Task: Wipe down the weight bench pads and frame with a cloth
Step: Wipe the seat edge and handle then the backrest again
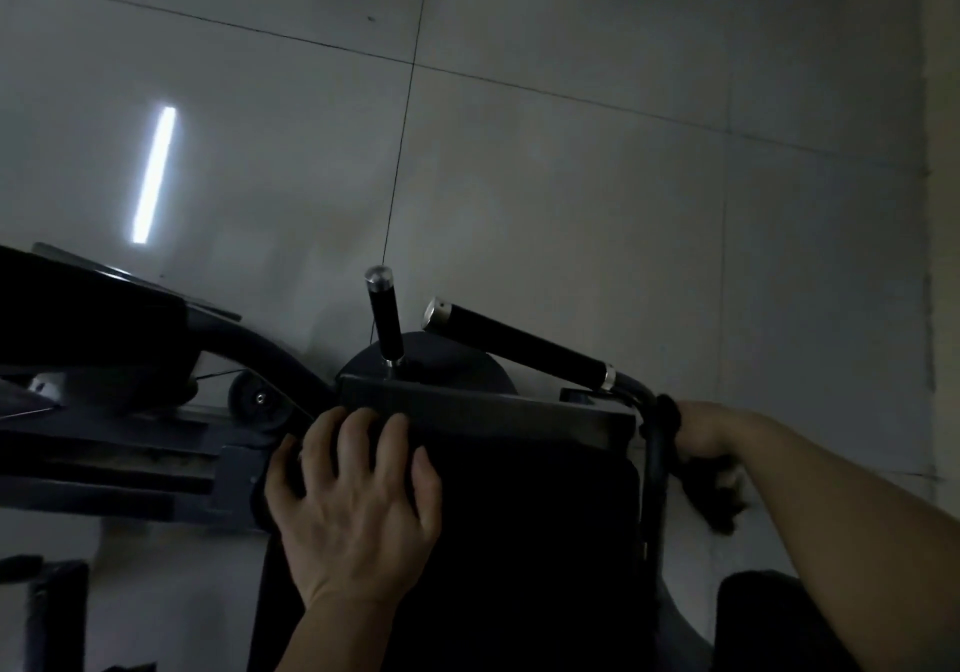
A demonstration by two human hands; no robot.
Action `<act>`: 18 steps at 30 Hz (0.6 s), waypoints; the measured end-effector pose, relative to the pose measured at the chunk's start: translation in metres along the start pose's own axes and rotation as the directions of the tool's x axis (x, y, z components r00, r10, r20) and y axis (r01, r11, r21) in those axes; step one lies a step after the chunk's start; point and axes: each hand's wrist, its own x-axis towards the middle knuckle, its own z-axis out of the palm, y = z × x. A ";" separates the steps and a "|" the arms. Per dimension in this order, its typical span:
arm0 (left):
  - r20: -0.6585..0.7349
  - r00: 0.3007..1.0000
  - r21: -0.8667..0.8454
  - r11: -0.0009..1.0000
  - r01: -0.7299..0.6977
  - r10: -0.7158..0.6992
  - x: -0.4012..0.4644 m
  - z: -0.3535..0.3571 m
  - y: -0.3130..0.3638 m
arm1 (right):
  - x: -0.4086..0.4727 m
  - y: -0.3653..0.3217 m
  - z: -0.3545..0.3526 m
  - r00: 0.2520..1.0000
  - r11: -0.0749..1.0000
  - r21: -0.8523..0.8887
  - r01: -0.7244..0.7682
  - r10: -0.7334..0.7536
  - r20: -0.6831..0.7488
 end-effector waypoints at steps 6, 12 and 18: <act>0.006 1.000 0.002 1.000 0.016 -0.016 0.000 -0.001 0.003 | -0.009 -0.033 -0.041 0.978 0.684 0.728 0.039 0.121 -0.167; 0.019 1.000 0.015 1.000 0.024 -0.024 0.000 -0.002 0.005 | -0.023 -0.072 -0.042 0.837 0.833 0.455 0.315 -0.018 -0.547; 0.017 1.000 0.007 1.000 0.019 -0.019 0.001 -0.002 0.005 | -0.030 -0.027 0.010 0.905 0.961 0.269 -0.061 0.167 -0.391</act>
